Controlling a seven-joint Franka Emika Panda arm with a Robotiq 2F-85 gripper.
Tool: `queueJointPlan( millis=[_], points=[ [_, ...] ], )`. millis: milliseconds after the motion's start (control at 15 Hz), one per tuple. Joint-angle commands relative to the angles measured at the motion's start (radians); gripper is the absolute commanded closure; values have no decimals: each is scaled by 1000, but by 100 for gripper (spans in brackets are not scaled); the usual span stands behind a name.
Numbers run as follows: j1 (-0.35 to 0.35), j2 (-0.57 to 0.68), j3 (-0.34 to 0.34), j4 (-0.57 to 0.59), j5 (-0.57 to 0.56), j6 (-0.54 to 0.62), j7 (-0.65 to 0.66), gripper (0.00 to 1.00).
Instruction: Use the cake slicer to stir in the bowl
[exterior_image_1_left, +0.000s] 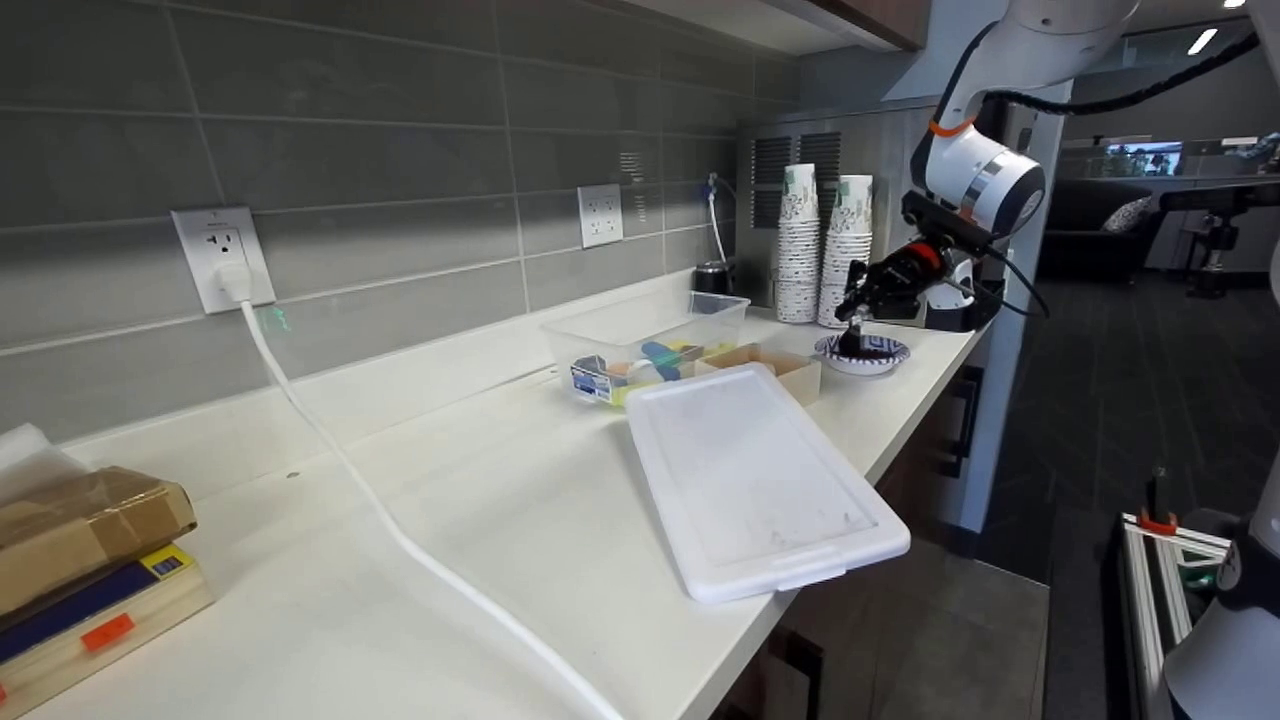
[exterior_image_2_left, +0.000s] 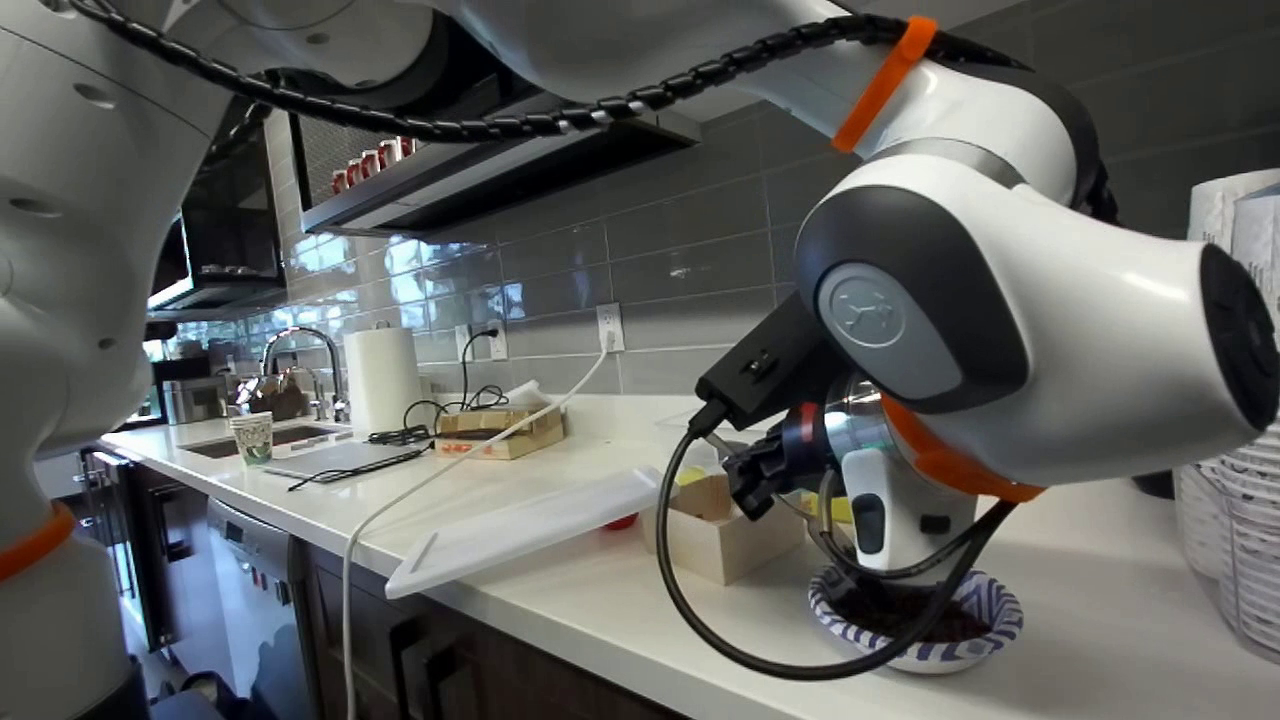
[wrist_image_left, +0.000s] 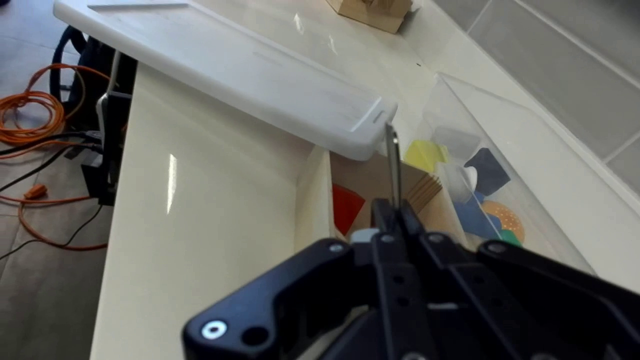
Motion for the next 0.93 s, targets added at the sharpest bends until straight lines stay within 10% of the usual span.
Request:
queueJointPlan(
  millis=[0,867],
  points=[
    [-26,31,13,52,-12,-49,56,99],
    [-72,31,15,97,-56,-161,123,99]
  ],
)
